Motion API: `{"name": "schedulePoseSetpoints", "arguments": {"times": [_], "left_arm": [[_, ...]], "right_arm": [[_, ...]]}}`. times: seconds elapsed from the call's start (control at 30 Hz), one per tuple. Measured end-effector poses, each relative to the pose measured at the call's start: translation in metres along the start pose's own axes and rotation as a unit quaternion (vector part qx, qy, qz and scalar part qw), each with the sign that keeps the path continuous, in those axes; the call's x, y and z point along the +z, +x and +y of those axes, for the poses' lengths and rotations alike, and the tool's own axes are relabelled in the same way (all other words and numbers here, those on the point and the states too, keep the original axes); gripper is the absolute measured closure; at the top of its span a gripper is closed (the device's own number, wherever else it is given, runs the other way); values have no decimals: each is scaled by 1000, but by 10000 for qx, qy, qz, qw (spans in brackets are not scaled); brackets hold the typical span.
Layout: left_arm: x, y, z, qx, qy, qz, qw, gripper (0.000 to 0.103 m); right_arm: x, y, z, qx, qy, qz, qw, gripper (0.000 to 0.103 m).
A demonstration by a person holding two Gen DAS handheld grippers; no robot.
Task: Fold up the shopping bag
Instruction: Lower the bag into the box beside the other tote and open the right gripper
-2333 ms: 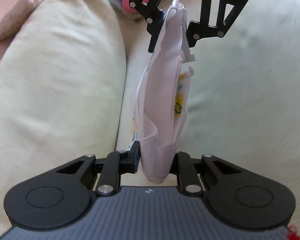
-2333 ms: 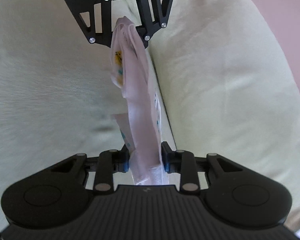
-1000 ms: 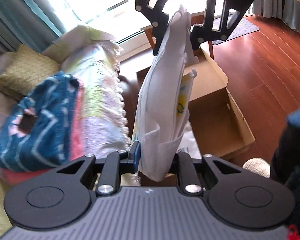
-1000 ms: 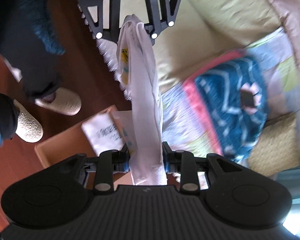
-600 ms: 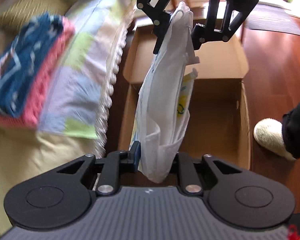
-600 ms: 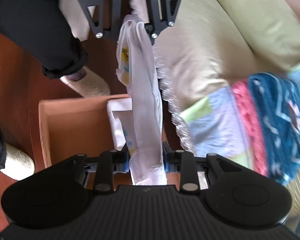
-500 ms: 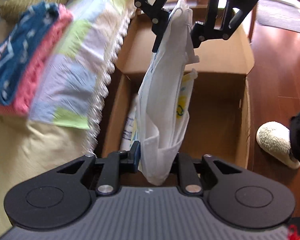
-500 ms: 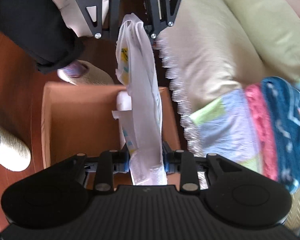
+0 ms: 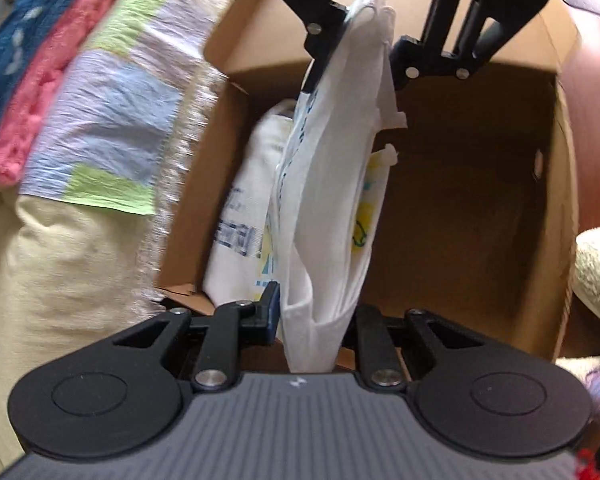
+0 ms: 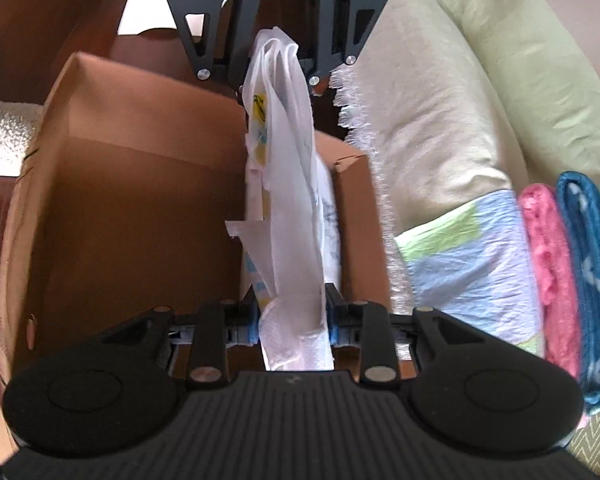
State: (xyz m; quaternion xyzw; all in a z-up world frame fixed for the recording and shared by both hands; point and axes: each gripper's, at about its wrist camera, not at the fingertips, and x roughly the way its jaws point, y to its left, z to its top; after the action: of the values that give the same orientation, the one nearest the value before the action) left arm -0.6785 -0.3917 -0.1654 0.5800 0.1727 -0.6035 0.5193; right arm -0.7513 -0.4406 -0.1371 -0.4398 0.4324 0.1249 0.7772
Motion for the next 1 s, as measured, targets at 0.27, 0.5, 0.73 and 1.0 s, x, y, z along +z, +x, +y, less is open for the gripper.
{"name": "schedulePoseSetpoints", "arguments": {"times": [0.27, 0.5, 0.73, 1.0], "left_arm": [[-11, 8, -11, -195, -31, 23, 9998, 74], [-18, -2, -7, -442, -154, -2, 9989, 74], [-16, -14, -4, -732, -472, -145, 9961, 78], [-23, -4, -19, -724, -391, 100, 9966, 80]], "right_arm": [[-7, 23, 25, 173, 85, 102, 9998, 76], [-9, 45, 39, 296, -26, 311, 9991, 77], [-7, 57, 54, 104, -296, 683, 9972, 77], [5, 70, 70, -161, -389, 1089, 9932, 74]]}}
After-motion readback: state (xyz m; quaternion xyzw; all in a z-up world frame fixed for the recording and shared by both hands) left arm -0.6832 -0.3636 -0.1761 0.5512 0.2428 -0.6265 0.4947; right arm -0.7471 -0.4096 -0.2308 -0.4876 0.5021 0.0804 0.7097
